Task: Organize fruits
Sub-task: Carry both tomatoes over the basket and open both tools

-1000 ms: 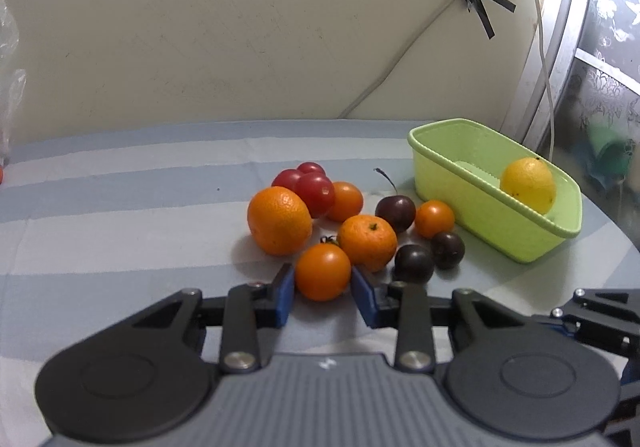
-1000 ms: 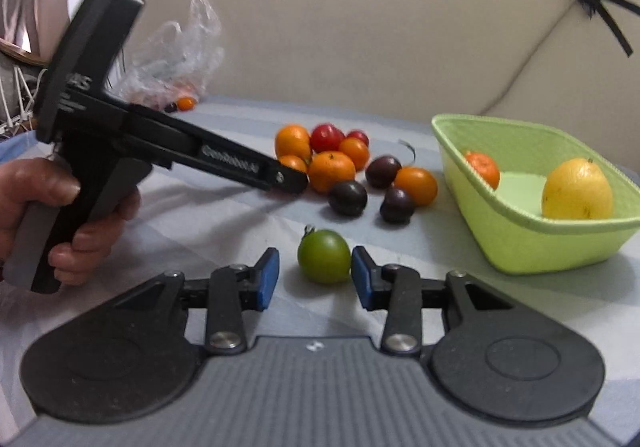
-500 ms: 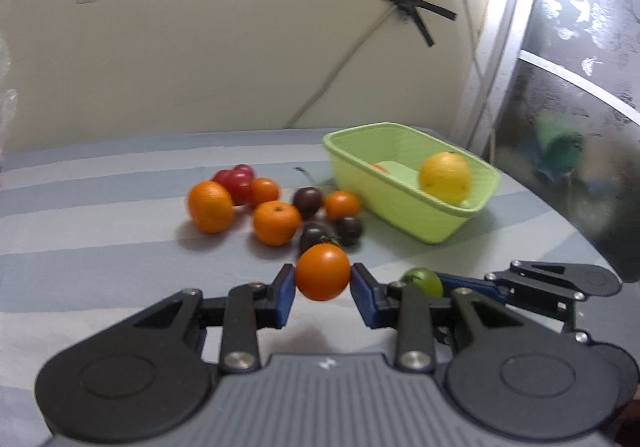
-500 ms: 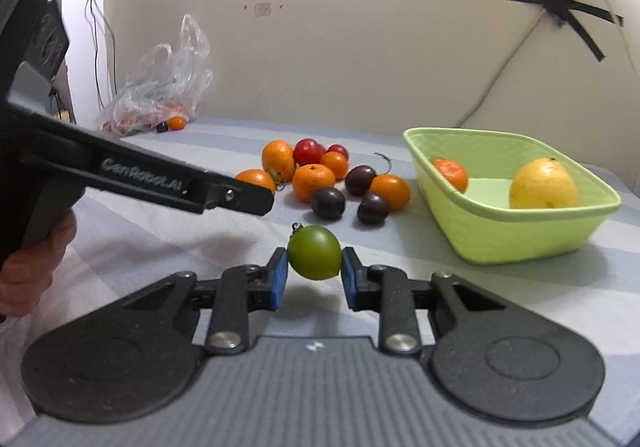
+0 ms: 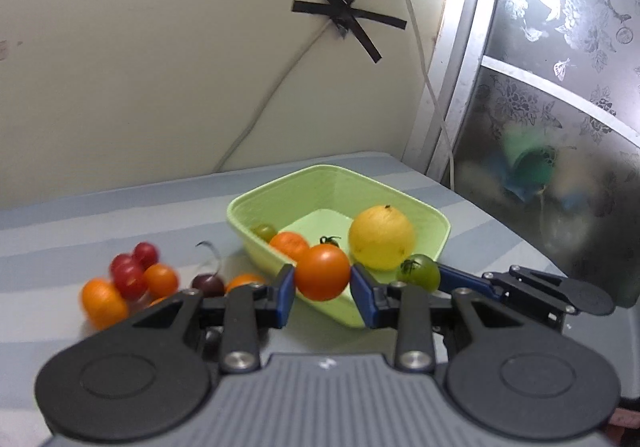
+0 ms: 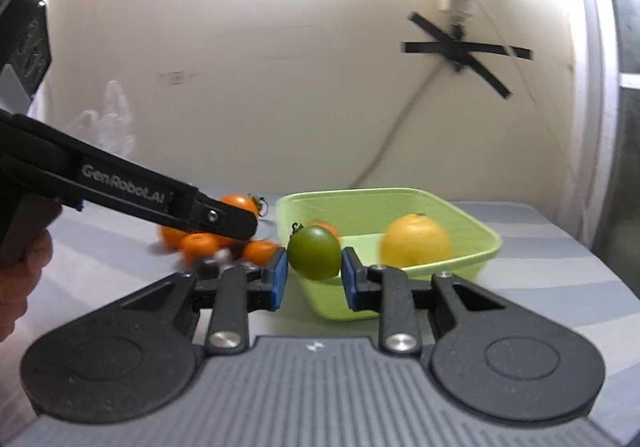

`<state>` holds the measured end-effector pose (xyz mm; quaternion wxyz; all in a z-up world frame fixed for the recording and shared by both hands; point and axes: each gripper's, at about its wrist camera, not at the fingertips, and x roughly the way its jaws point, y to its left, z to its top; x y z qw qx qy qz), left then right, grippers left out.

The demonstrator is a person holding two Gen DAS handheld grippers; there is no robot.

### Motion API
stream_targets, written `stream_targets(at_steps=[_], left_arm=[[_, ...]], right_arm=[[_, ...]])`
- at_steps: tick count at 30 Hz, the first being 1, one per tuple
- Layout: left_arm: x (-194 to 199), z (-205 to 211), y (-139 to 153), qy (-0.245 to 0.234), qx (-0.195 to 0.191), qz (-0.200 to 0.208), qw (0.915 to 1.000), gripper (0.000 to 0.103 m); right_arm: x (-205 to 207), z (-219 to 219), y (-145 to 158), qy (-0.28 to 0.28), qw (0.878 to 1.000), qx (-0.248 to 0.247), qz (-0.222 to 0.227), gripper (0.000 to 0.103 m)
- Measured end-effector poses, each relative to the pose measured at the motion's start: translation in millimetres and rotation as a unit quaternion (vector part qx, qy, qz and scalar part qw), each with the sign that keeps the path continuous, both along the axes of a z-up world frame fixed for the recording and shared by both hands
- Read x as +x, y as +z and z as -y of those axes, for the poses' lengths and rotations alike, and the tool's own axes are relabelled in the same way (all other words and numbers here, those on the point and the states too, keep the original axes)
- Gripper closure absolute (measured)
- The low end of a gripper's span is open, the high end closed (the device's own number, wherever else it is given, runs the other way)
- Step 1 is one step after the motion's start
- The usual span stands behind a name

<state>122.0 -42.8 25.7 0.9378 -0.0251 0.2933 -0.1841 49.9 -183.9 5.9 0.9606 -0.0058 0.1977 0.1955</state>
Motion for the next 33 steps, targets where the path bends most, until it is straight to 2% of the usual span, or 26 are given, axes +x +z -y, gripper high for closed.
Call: stream_targets(at_steps=[6,17,19,22,25,33], left_arm=[[22.0,16.4,-9.0,-0.002,0.001,-0.017,0.9998,0.072],[33.5,32.6,-16.1,-0.006,0.011,-0.025,0.9996,0.071],[33.2,31.1,-15.5,-0.003,0.006,-0.029,0.9996,0.071],[29.6,29.8,-13.5,0.003,0.010,-0.025,0.9996,0.070],[20.8,28.8,-8.5,0.017,0.018,-0.012,0.9996,0.064],[-12.8,12.8,3.4,0.077,0.039,0.011,0.9962,0.062]], right_arm=[[18.5,12.6,-3.9,-0.027,0.999,0.017,-0.004,0.072],[20.4,20.8,-8.2,-0.032,0.999,0.031,0.001,0.070],[20.8,22.7,-8.2,-0.036,0.999,0.036,0.001,0.063],[20.6,25.0,-8.0,-0.040,0.998,0.042,0.002,0.059],[19.8,27.5,-8.5,-0.040,0.998,0.048,0.002,0.059],[17.0,36.8,-8.9,-0.058,0.996,0.074,0.003,0.059]])
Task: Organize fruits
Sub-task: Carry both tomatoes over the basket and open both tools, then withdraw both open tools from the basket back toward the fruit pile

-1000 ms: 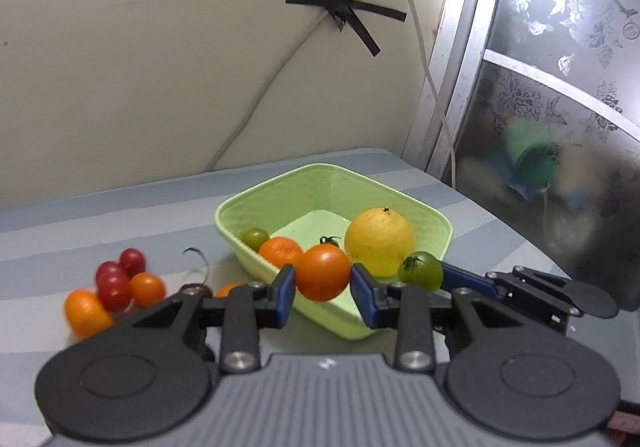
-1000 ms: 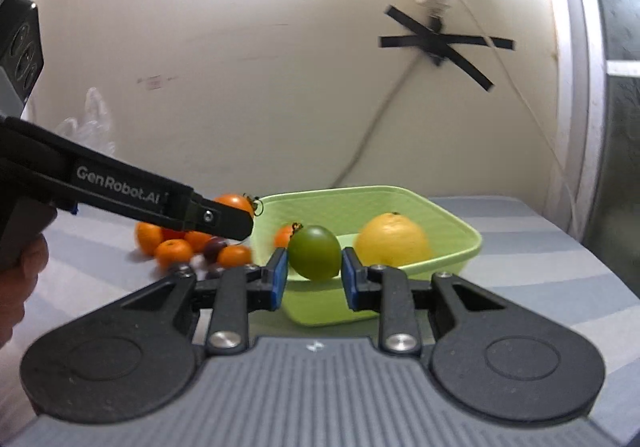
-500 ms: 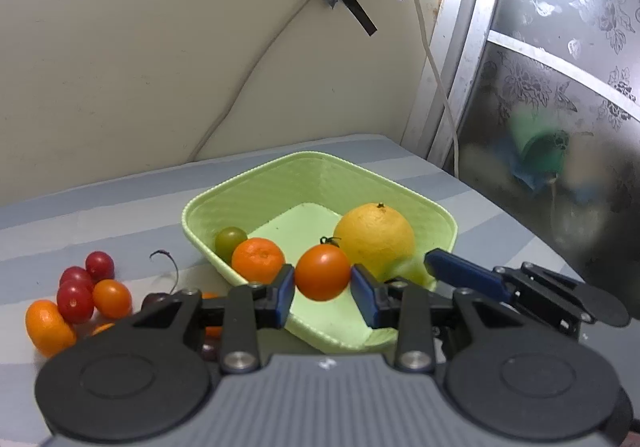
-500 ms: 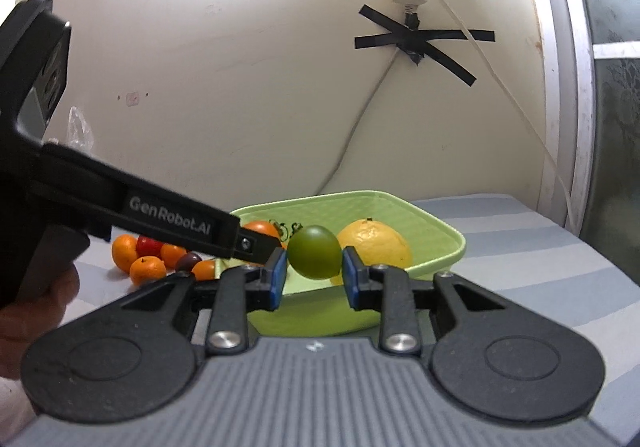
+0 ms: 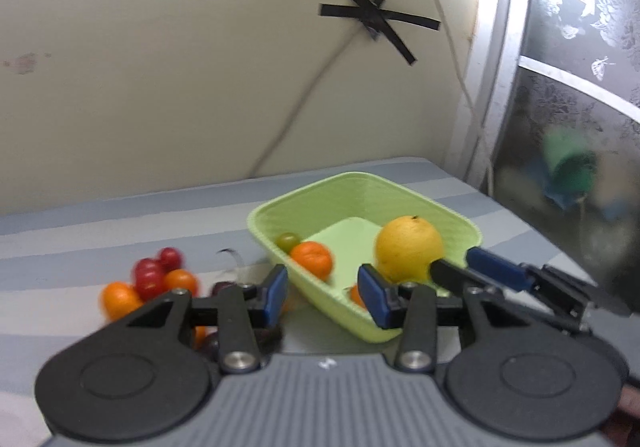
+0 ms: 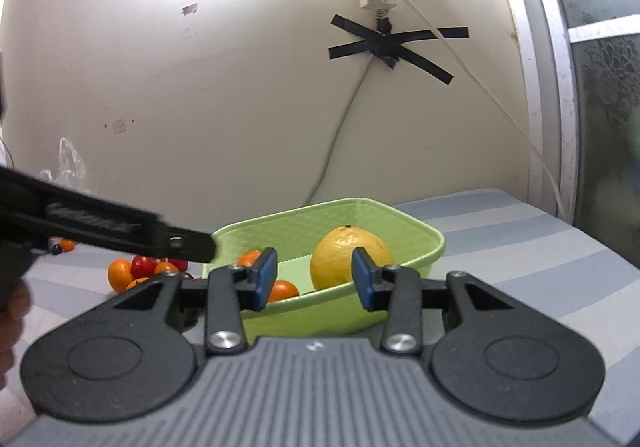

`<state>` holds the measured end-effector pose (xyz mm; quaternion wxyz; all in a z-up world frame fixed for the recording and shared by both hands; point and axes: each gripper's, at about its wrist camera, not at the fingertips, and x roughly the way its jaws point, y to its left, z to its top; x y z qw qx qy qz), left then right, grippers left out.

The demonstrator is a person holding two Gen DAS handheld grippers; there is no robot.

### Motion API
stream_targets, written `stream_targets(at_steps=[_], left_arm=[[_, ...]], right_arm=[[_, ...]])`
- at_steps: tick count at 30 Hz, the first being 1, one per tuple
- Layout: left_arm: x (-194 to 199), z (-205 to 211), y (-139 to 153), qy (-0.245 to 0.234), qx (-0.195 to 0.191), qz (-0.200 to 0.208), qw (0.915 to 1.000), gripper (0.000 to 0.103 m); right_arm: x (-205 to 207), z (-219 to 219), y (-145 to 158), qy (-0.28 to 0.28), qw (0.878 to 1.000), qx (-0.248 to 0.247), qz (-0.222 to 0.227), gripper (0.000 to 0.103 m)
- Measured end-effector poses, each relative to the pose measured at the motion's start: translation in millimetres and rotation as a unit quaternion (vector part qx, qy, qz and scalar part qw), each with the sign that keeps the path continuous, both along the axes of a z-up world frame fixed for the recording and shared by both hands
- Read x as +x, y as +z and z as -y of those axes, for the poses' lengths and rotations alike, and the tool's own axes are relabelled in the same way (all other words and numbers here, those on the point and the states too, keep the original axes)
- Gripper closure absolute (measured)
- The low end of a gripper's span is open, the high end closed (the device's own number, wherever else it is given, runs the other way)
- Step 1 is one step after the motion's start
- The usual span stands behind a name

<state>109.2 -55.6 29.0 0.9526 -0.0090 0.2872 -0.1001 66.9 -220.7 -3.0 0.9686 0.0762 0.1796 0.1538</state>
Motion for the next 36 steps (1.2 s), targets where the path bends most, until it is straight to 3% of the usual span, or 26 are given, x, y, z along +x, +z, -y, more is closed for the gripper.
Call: stream_targets(at_steps=[9,17,23,36], left_arm=[[-33.6,-28.9,-5.1,0.062,0.036,-0.001,0.9974,0.059],[-54.9,-63.7,-17.9,0.108,0.042,-0.007,0.9932,0.057],[-61.3,-90.3,-31.9,0.147,0.039,-0.015,0.9883,0.056],[-68.0,-148.2,-58.0,0.213,0.032,-0.018,0.9763,0.055]], right_arm=[[1.0,5.3,-1.9,-0.019,1.000,0.018,-0.011,0.059],[-9.4,8.0,-3.1,-0.034,0.998,0.029,-0.032,0.059],[-40.8,3.3,-0.1,-0.015,0.999,0.029,-0.014,0.059],[-42.8,-51.6,-2.4,0.076,0.995,-0.005,-0.058,0.059]])
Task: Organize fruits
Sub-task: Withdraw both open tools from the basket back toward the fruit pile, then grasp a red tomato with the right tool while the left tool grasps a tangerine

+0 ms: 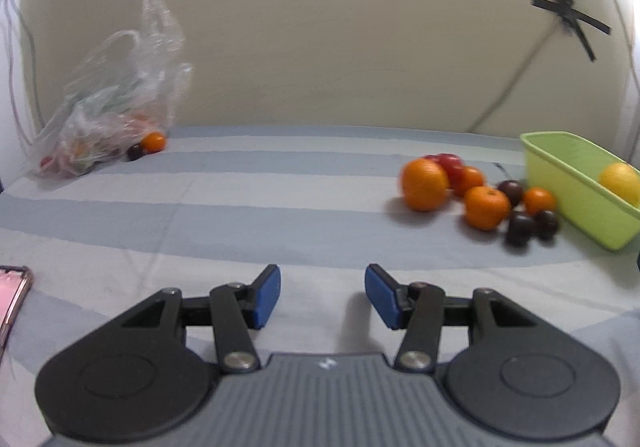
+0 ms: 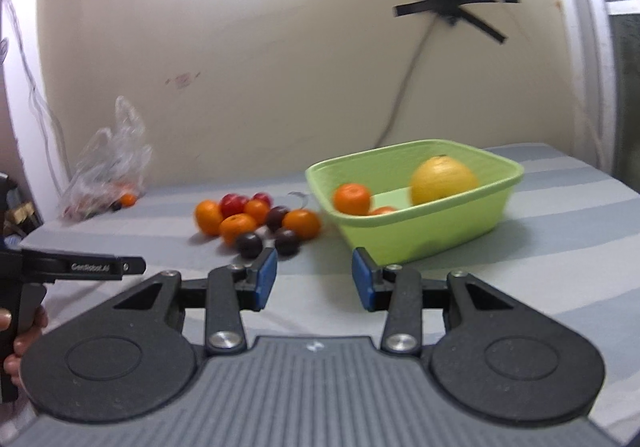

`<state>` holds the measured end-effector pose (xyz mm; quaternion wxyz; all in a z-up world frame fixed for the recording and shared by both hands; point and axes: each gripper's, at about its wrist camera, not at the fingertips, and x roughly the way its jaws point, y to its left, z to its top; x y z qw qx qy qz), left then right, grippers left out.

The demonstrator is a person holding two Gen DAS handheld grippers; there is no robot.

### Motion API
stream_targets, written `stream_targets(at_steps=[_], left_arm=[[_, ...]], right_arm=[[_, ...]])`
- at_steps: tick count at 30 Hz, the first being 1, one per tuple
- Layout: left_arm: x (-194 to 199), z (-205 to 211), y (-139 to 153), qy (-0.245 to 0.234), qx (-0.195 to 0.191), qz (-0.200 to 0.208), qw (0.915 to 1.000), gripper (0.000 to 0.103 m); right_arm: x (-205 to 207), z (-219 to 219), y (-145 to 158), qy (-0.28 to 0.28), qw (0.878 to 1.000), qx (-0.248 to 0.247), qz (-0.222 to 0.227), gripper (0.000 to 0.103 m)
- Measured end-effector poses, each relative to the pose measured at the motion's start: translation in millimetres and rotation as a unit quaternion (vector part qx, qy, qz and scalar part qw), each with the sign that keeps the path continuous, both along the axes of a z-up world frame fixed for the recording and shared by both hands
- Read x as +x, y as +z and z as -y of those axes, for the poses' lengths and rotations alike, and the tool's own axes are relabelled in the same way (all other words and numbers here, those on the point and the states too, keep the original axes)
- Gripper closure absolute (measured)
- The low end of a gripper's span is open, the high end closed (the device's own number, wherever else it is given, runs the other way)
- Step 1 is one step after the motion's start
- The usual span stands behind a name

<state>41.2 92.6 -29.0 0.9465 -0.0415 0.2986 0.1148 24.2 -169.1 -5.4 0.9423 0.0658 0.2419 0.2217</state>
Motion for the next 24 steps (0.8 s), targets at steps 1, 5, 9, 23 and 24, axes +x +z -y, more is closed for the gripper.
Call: stream_targets(at_steps=[1,5,9,23,24], left_arm=[[0.2,-6.6,0.1,0.001,-0.019,0.002,0.9998,0.055],[-1.9,-22.0,-0.5,0.002,-0.069,0.020,0.9974,0.054],[-6.9,-31.5,-1.4,0.001,-0.107,0.035,0.9937,0.054],[25.5,-32.6,4.3,-0.051,-0.107,0.020,0.9928,0.049],[32.0,-28.8,5.3,-0.067,-0.098,0.020,0.9927,0.049]], right_arm=[[1.0,-4.6,0.2,0.008,1.000,-0.004,-0.001,0.059],[12.2,-32.2,4.7,0.042,0.999,-0.029,0.003,0.059],[33.2,-67.7,12.7,0.080,0.996,-0.046,0.012,0.059],[122.6,-130.7,14.7,0.114,0.992,-0.050,-0.023,0.060],[131.0,-125.1,16.8,0.106,0.993,-0.039,-0.034,0.060]])
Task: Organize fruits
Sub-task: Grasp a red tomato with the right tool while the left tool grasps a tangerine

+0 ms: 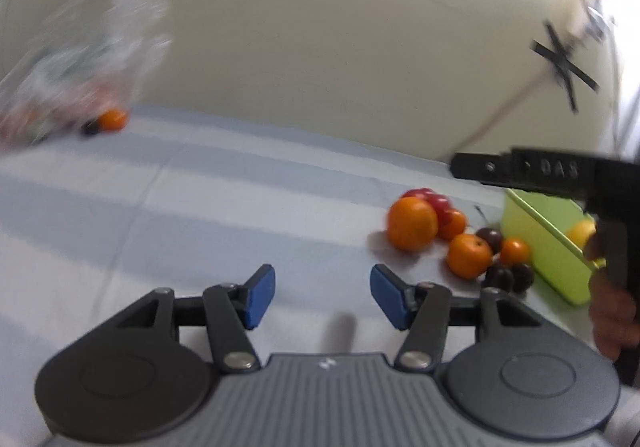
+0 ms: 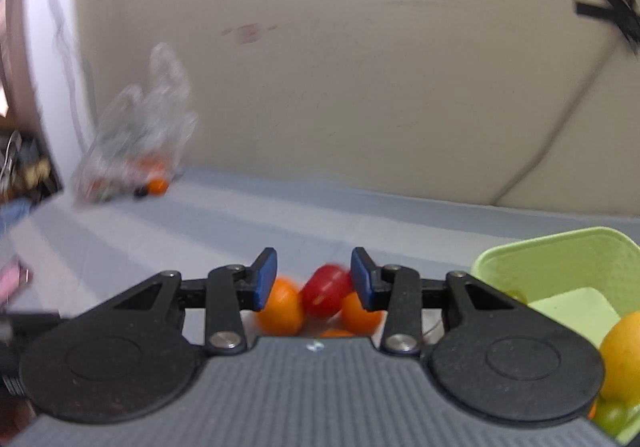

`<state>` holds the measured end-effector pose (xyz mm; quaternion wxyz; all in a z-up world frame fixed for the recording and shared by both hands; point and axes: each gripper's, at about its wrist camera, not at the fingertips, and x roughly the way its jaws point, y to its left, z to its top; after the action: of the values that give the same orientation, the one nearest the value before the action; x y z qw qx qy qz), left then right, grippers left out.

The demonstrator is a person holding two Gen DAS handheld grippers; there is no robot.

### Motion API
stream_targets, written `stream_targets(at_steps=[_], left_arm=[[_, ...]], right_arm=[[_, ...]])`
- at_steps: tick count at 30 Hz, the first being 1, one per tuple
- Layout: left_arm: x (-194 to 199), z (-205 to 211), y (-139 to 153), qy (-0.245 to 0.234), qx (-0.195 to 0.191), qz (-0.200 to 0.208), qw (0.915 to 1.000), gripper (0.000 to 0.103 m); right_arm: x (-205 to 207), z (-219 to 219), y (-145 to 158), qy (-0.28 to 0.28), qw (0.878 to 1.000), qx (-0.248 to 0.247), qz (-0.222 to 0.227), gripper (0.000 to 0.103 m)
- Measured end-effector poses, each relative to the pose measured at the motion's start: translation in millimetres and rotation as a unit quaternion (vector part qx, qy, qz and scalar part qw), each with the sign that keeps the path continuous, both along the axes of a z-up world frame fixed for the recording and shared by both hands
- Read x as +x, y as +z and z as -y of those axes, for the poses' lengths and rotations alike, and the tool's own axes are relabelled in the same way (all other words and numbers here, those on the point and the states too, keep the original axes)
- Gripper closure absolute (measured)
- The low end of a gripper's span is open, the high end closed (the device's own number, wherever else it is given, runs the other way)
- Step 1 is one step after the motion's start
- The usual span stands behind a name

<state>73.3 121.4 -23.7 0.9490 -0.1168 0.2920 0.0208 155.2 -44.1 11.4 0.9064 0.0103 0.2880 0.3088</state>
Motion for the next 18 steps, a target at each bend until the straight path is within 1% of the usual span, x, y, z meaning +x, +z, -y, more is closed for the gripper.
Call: stream_targets(at_steps=[1,3,4,7,9,11,14,16,17,18], left_arm=[[6.8,3.3,0.5,-0.014,0.006,0.000,0.9999,0.049],[24.2,7.1,1.6,-0.037,0.014,-0.005,0.9992,0.049],[31.8,7.7,2.5,-0.050,0.009,-0.002,0.9987,0.049],[55.1,7.3,3.6,-0.102,-0.026,-0.001,0.9945,0.049],[62.5,11.6,3.2,-0.137,-0.030,0.008,0.9900,0.049],[64.7,20.4,0.5,-0.162,-0.005,0.011,0.9867,0.049],[67.3,26.0,0.7,-0.182,0.013,0.020,0.9831,0.049],[69.2,29.0,0.8,-0.185,0.037,0.028,0.9816,0.049],[70.3,28.9,0.2,-0.185,0.043,0.029,0.9814,0.049],[71.2,26.8,0.1,-0.187,0.039,0.028,0.9811,0.049]], right_arm=[[5.6,4.9,1.0,-0.004,1.000,0.008,-0.013,0.060],[15.3,14.1,0.9,0.006,0.999,0.026,-0.045,0.061],[18.3,17.7,-0.2,0.009,0.998,0.031,-0.058,0.062],[21.5,19.9,-4.7,0.018,0.996,0.033,-0.083,0.065],[20.6,18.3,-8.1,0.029,0.995,0.030,-0.089,0.065],[22.1,15.9,-9.4,0.037,0.995,0.020,-0.085,0.065],[24.1,18.6,-8.3,0.043,0.995,0.018,-0.087,0.065],[27.5,22.2,-6.1,0.044,0.995,0.020,-0.087,0.065],[30.3,21.4,-6.1,0.044,0.995,0.021,-0.087,0.065],[31.2,22.4,-5.3,0.044,0.995,0.022,-0.088,0.065]])
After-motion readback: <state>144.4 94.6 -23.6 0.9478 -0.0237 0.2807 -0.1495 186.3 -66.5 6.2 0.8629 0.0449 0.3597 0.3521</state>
